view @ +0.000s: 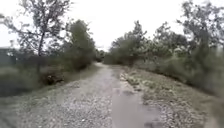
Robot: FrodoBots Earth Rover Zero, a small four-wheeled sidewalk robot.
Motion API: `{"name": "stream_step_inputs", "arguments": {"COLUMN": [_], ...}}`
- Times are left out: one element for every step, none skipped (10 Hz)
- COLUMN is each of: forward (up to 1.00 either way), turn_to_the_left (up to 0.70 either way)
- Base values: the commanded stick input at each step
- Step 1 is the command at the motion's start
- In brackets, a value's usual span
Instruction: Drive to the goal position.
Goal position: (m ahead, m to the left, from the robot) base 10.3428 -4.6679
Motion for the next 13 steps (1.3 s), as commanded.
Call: {"name": "stream_step_inputs", "arguments": {"forward": [0.50,0.50,0.50,0.50,0.50,0.50,0.50,0.50,0.39,0.30,0.30,0.30,0.30], "turn_to_the_left": [0.00,0.00,0.00,0.00,0.00,0.00,0.00,0.00,0.00,0.00,0.00,0.00,0.00]}}
